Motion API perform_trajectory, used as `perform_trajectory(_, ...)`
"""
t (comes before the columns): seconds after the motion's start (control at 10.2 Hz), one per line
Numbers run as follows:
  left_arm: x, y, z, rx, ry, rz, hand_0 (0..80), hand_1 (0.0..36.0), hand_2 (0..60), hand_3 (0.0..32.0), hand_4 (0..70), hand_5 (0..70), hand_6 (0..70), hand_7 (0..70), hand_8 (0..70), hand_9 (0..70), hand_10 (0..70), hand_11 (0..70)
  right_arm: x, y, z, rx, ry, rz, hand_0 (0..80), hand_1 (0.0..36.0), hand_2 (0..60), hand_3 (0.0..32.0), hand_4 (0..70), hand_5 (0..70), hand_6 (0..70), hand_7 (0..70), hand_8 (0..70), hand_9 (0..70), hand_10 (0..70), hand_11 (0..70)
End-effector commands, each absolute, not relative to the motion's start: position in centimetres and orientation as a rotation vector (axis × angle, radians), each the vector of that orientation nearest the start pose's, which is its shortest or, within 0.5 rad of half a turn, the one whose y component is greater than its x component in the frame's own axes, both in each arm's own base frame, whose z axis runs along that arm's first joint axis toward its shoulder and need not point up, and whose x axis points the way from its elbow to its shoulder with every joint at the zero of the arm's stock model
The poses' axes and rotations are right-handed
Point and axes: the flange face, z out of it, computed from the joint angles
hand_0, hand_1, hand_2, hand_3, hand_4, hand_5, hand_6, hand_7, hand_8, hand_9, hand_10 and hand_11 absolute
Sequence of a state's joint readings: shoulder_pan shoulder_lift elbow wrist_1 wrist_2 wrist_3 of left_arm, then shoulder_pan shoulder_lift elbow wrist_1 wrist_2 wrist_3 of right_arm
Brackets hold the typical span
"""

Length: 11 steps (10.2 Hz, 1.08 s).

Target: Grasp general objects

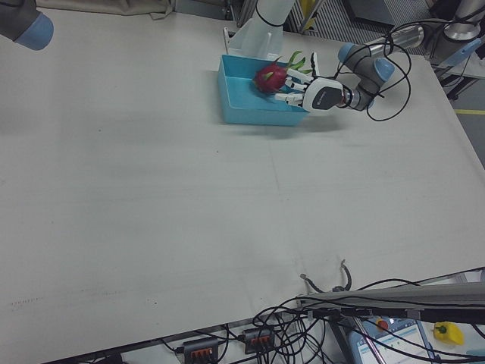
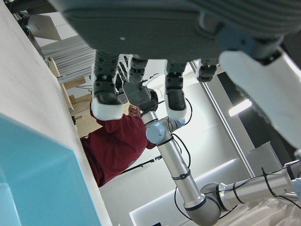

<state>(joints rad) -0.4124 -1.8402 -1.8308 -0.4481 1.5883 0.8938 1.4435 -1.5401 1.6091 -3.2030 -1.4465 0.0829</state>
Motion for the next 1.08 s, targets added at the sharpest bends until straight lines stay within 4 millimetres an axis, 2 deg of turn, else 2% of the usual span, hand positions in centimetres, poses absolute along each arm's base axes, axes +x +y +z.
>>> perform_trajectory(0.0, 41.1, -42.5, 33.5, -0.234, 2.552, -0.554, 23.1, 0.0, 0.0, 0.0, 70.0, 13.9, 70.0, 70.0, 34.8, 42.7, 70.0, 70.0, 8.0, -51.8, 65.9, 0.095, 2.188, -2.172, 0.0, 0.0, 0.0, 0.0, 0.0, 0.0, 0.0, 0.0, 0.0, 0.0, 0.0, 0.0)
perform_trajectory(0.1, 38.3, -44.9, 33.3, -0.229, 2.567, -0.594, 18.6, 0.0, 0.0, 0.0, 70.0, 22.3, 70.0, 70.0, 53.0, 66.5, 70.0, 70.0, 8.0, -51.8, 65.9, 0.095, 2.188, -2.172, 0.0, 0.0, 0.0, 0.0, 0.0, 0.0, 0.0, 0.0, 0.0, 0.0, 0.0, 0.0)
perform_trajectory(0.2, 34.9, -47.5, 33.8, -0.179, 2.555, -0.645, 16.9, 0.0, 0.0, 0.0, 70.0, 28.5, 70.0, 70.0, 70.0, 70.0, 70.0, 70.0, 8.0, -51.8, 65.9, 0.095, 2.188, -2.172, 0.0, 0.0, 0.0, 0.0, 0.0, 0.0, 0.0, 0.0, 0.0, 0.0, 0.0, 0.0)
perform_trajectory(0.3, 31.3, -49.9, 34.3, -0.112, 2.505, -0.656, 16.2, 0.0, 0.0, 0.0, 70.0, 33.3, 70.0, 70.0, 70.0, 70.0, 70.0, 70.0, 8.0, -51.8, 65.9, 0.095, 2.188, -2.172, 0.0, 0.0, 0.0, 0.0, 0.0, 0.0, 0.0, 0.0, 0.0, 0.0, 0.0, 0.0)
perform_trajectory(0.39, 28.7, -51.6, 34.6, -0.075, 2.46, -0.639, 17.2, 0.0, 0.0, 0.0, 70.0, 35.8, 70.0, 70.0, 70.0, 70.0, 70.0, 70.0, 8.0, -51.8, 65.9, 0.095, 2.188, -2.172, 0.0, 0.0, 0.0, 0.0, 0.0, 0.0, 0.0, 0.0, 0.0, 0.0, 0.0, 0.0)
perform_trajectory(0.49, 27.4, -52.8, 34.7, -0.044, 2.444, -0.667, 18.1, 0.0, 0.0, 0.0, 70.0, 36.0, 70.0, 70.0, 70.0, 70.0, 70.0, 70.0, 8.0, -51.8, 65.9, 0.095, 2.188, -2.172, 0.0, 0.0, 0.0, 0.0, 0.0, 0.0, 0.0, 0.0, 0.0, 0.0, 0.0, 0.0)
perform_trajectory(0.69, 21.6, -57.2, 38.3, 0.096, 2.405, -0.78, 19.1, 0.0, 0.0, 0.0, 70.0, 36.0, 70.0, 70.0, 70.0, 70.0, 70.0, 70.0, 8.0, -51.8, 65.9, 0.095, 2.188, -2.172, 0.0, 0.0, 0.0, 0.0, 0.0, 0.0, 0.0, 0.0, 0.0, 0.0, 0.0, 0.0)
perform_trajectory(0.79, 20.0, -58.5, 39.8, 0.132, 2.384, -0.822, 18.4, 0.0, 0.0, 0.0, 70.0, 36.0, 70.0, 70.0, 70.0, 70.0, 70.0, 70.0, 8.0, -51.8, 65.9, 0.095, 2.188, -2.172, 0.0, 0.0, 0.0, 0.0, 0.0, 0.0, 0.0, 0.0, 0.0, 0.0, 0.0, 0.0)
perform_trajectory(0.98, 12.9, -61.0, 40.6, 0.285, 2.378, -0.89, 17.2, 0.0, 0.0, 0.0, 70.0, 36.0, 70.0, 70.0, 70.0, 70.0, 70.0, 70.0, 8.0, -51.8, 65.9, 0.095, 2.188, -2.172, 0.0, 0.0, 0.0, 0.0, 0.0, 0.0, 0.0, 0.0, 0.0, 0.0, 0.0, 0.0)
